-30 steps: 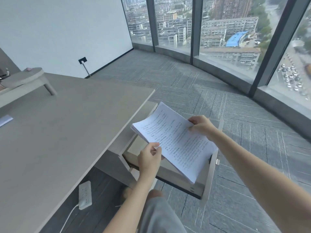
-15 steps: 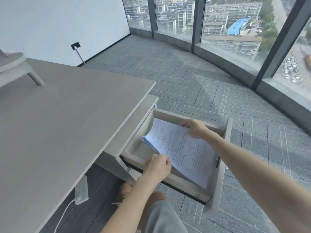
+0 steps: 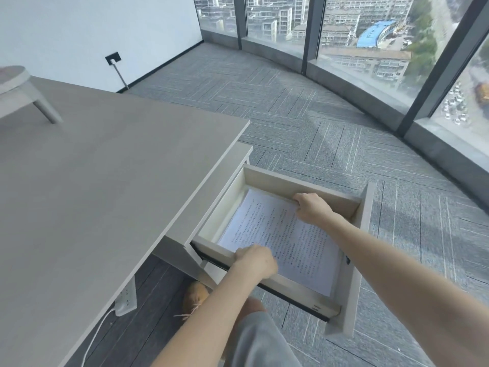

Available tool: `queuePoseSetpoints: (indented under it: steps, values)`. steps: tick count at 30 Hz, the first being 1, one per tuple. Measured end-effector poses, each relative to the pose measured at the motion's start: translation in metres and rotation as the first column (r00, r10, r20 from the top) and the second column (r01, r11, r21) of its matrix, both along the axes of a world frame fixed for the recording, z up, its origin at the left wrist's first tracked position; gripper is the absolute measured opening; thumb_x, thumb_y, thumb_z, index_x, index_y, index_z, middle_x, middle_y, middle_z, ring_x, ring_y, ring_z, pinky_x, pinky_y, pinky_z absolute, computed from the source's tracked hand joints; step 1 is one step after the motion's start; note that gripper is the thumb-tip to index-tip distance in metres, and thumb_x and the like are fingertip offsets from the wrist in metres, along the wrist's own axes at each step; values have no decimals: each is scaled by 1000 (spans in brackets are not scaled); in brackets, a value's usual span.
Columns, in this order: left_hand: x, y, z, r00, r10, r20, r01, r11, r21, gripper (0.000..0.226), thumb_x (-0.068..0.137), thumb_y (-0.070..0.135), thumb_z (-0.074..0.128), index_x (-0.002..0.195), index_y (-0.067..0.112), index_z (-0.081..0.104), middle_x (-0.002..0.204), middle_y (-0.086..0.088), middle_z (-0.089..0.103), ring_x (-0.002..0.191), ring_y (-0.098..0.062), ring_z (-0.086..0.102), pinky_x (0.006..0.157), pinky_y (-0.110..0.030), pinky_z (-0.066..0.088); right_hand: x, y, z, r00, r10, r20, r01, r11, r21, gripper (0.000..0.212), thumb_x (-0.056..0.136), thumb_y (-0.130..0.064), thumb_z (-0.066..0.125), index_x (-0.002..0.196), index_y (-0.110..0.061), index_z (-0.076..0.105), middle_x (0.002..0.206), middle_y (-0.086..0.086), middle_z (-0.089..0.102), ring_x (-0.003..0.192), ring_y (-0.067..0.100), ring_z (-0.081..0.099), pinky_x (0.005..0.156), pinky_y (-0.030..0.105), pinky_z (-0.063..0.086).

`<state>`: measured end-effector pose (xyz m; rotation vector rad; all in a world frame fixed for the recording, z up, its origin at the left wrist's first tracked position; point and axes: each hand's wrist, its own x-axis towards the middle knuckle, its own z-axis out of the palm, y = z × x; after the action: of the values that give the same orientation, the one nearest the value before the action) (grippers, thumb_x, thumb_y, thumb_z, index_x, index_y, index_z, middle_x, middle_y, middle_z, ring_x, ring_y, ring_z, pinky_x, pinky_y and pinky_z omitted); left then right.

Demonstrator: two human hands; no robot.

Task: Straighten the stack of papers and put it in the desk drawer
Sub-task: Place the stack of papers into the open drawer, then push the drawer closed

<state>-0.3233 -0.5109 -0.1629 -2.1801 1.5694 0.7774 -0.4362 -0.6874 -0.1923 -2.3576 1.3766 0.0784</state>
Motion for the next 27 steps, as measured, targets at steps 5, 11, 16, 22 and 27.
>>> queuePoseSetpoints:
  steps: [5,11,16,22,27]
  values:
    - [6,7,16,1000,-4,15,6,988,-155,32,99,29,43,108,8,66,105,-9,68,96,-30,64,78,-35,48,-6,12,15,999,-29,17,29,1000,-11,16,86,-5,51,101,-8,53,102,8,52,112,34,58,76,34,42]
    - [35,5,74,993,60,106,9,833,-553,31,96,24,43,115,10,62,111,-14,71,101,-35,66,81,-39,53,-40,44,40,984,-98,146,111,990,-87,37,85,-10,50,120,-8,63,127,15,64,116,37,60,95,43,49]
    - [66,-1,122,993,55,109,38,707,-706,31,91,20,49,118,10,62,120,-15,67,110,-36,60,88,-43,51,-88,83,57,898,-262,354,317,942,-108,48,87,1,45,132,-10,60,135,14,57,122,36,53,99,43,43]
    - [114,7,119,984,142,108,-59,832,-552,71,92,26,57,154,10,28,158,-23,30,147,-40,25,118,-43,25,-144,114,47,704,-528,474,523,838,157,52,91,-4,49,143,-9,50,141,18,54,127,34,54,104,46,45]
    - [135,15,105,964,69,257,66,875,-480,87,91,34,58,159,26,4,168,-9,3,154,-32,5,121,-47,13,-163,124,31,714,-544,441,321,814,483,61,91,-9,62,147,-21,43,130,9,64,117,27,64,97,46,55]
